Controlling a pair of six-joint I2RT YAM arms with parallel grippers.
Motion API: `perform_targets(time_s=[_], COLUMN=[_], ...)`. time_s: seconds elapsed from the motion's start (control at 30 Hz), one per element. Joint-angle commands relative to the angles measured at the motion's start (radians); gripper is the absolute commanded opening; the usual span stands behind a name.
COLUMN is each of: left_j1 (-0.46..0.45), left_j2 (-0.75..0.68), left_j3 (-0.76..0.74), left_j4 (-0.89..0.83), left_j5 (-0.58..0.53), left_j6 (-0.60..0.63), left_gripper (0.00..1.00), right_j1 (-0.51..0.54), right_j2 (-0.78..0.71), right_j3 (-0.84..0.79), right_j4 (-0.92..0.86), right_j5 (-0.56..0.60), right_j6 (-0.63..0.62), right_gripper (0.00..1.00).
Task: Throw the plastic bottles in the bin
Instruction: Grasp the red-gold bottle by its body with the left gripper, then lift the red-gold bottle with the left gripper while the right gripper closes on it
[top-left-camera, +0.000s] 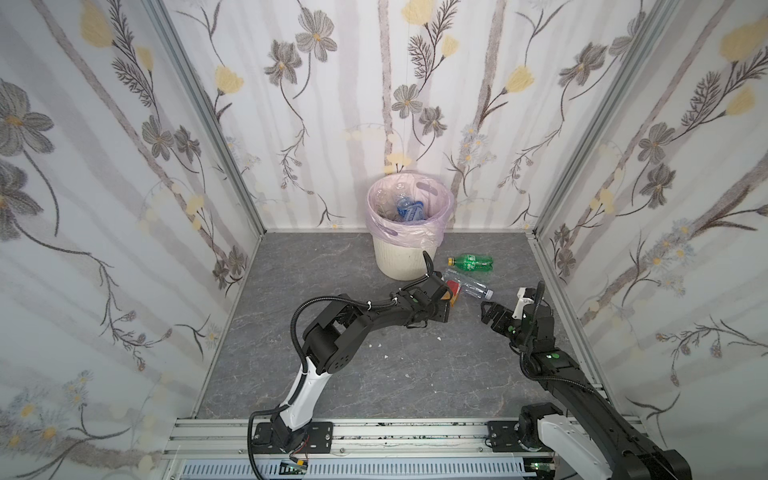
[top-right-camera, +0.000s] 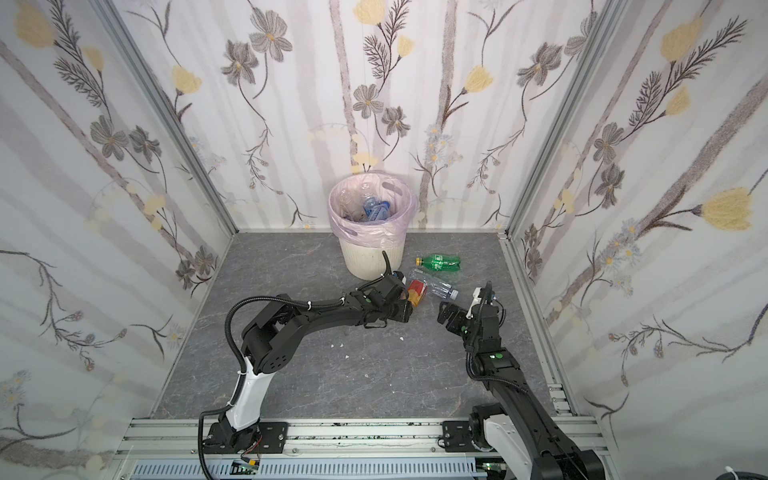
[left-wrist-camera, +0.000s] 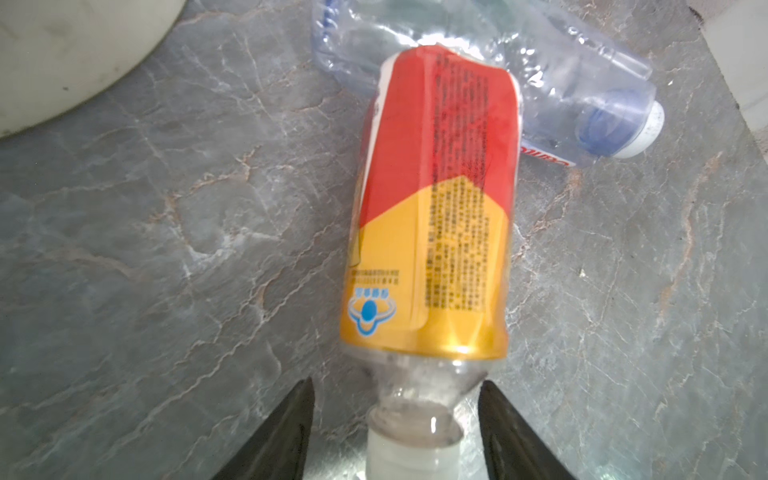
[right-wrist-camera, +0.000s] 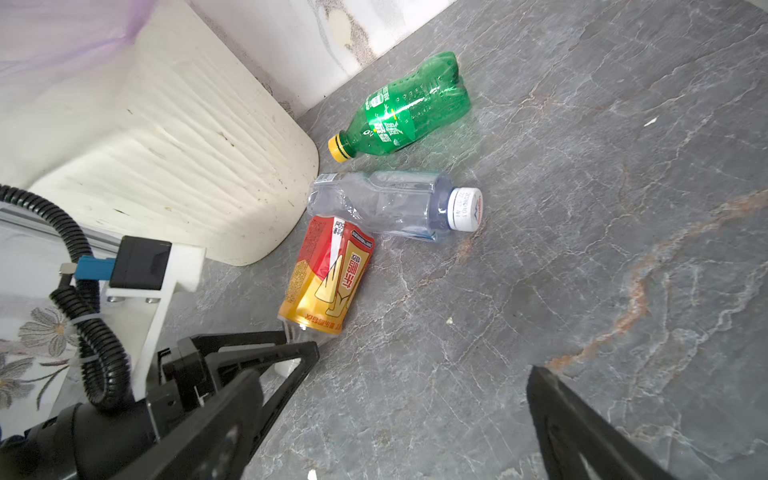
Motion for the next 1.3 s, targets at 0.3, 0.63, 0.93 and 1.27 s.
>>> perform_targets(time_s=[0.3,0.63,0.93,1.27], left_j1=[0.005,0.009,0.008,0.008], left_j2=[0.037,0.137,0.113,0.011], left_j3=[0.080,0.178,0.121,0.023], left_j4=[0.051,0.049,0.050,0.054], left_j5=[-0.002,-0.011,-0.018,-0.005], left_j6=[0.008,0.035,0.045,0.029], left_gripper=[0.73,0.66,0.52,0.47], right_j1=[0.001,-0.008,-0.012,-0.013], right_j2=[0.003,-0.052,0.003,0.096], right_j3=[-0.022,-0.035,-0.027,-0.004], right_j4=[0.090,0.060,0.100,0.156], right_j5=[-0.052,-0.038,-0.060,-0.115], right_j6=[0.056,0.052,0.053,0.069], right_gripper=[1.00,1.00,1.00,1.00])
